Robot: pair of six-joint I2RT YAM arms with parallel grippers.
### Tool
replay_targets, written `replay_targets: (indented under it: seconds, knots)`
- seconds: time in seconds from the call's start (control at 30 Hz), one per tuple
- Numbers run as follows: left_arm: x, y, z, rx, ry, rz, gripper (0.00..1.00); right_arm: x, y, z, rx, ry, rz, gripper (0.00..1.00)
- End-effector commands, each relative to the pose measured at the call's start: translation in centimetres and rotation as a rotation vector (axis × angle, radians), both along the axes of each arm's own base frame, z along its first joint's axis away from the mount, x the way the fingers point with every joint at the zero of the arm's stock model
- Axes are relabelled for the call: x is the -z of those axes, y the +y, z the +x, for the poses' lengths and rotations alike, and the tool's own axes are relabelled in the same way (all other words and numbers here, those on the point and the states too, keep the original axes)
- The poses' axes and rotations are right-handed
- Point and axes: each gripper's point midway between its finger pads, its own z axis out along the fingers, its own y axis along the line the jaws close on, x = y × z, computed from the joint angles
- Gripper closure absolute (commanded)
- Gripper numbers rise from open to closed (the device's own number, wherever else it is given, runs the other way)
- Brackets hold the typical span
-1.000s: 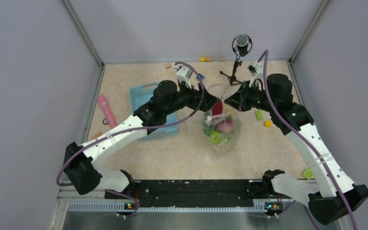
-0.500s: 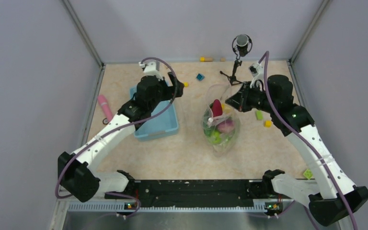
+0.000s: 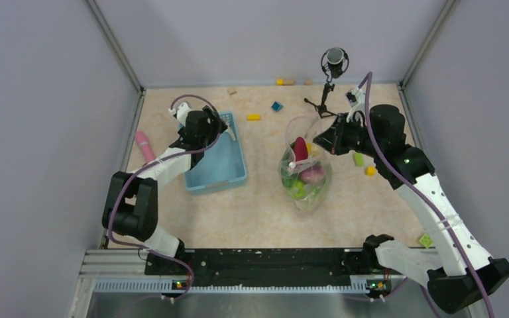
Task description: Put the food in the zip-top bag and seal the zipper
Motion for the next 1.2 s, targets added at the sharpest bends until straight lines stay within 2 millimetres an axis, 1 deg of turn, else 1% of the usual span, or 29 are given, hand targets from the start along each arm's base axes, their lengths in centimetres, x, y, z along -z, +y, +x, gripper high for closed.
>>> replay_targets:
  seconds: [0.0, 0.07, 0.13, 0.27, 0.47, 0.67, 0.97, 1.1, 1.17]
  knots:
    - [-1.4, 0.6, 3.5, -0.112, -0.14, -0.15, 0.05, -1.1, -0.6, 0.1, 0.018, -0.062, -0.005, 1.0]
    - [-0.5, 0.5, 4.2, -0.134, -0.139, -0.201, 0.06, -1.1, -0.6, 0.2, 0.02, -0.062, -0.008, 1.0]
    - [-0.1, 0.6, 4.8, -0.171, -0.147, -0.242, 0.07, -1.0, -0.6, 0.2, 0.023, -0.061, -0.009, 1.0]
    - [1.3, 1.5, 6.0, -0.268, -0.162, -0.287, 0.09, -0.8, -0.7, 0.3, 0.028, -0.058, -0.014, 1.0]
    - [2.9, 1.3, 7.1, -0.296, -0.154, -0.33, 0.15, -0.8, -0.9, 0.4, 0.04, -0.063, -0.023, 1.0]
    - [5.1, 0.6, 8.0, -0.286, -0.108, -0.327, 0.17, -0.5, -1.1, 0.7, 0.052, -0.059, -0.031, 1.0]
    - [6.4, 0.2, 9.2, -0.288, -0.101, -0.338, 0.2, -0.4, -1.2, 0.9, 0.059, -0.058, -0.039, 1.0]
    - [6.8, -0.1, 9.6, -0.285, -0.097, -0.347, 0.25, -0.3, -1.2, 1.0, 0.061, -0.056, -0.043, 1.0]
    - [7.1, -0.2, 9.7, -0.283, -0.093, -0.351, 0.3, -0.2, -1.2, 1.0, 0.063, -0.056, -0.044, 1.0]
